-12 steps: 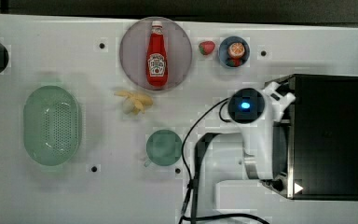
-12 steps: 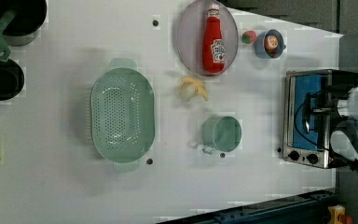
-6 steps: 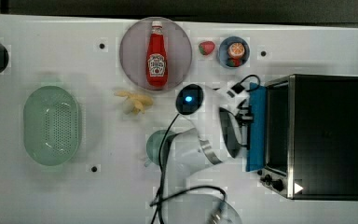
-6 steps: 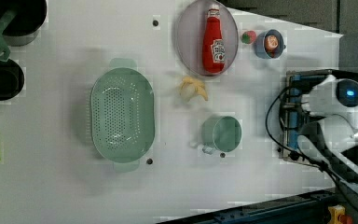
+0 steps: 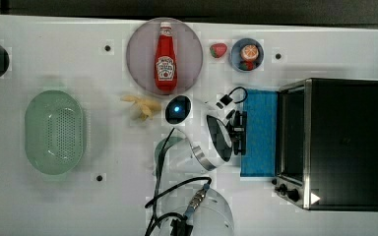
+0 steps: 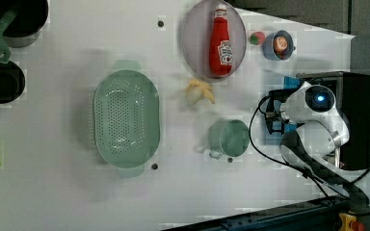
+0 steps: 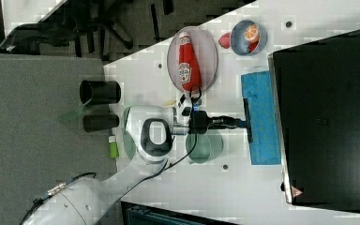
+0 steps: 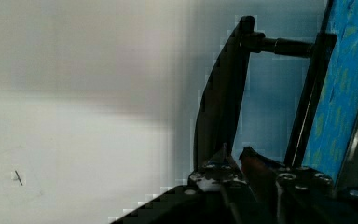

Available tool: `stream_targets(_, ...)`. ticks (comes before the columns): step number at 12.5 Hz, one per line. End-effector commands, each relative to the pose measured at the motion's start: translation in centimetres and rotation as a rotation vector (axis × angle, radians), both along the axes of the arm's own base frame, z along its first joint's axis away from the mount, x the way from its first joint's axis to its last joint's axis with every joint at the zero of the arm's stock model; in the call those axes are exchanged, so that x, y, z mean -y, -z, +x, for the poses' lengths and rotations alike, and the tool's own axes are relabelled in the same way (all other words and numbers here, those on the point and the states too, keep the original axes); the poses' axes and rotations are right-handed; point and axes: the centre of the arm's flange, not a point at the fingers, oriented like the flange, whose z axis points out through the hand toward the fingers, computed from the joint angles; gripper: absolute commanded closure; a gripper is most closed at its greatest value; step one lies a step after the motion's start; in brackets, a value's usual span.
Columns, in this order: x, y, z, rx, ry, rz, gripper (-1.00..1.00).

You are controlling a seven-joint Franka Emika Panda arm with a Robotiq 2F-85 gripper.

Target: Flap open oven.

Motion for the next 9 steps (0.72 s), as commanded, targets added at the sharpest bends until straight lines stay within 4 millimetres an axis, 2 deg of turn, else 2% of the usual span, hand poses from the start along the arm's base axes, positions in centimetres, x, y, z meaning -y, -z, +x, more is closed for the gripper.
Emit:
stream_targets(1, -0.3, 0.7, 0.4, 0.050, 0.049, -0.005, 0.65)
stream_targets(3, -0.7, 1.9, 0.9, 0.075, 0.078, -0.012, 0.65)
stream_targets(6, -1.3, 1.7, 1.7, 0.092, 0.087, -0.024, 0.65)
stream_targets(8, -2.4, 0.5, 2.7, 0.136, 0.101, 0.014, 0.65)
stream_targets(9, -2.9, -0.8, 3.4, 0.171, 0.129, 0.043, 0.65)
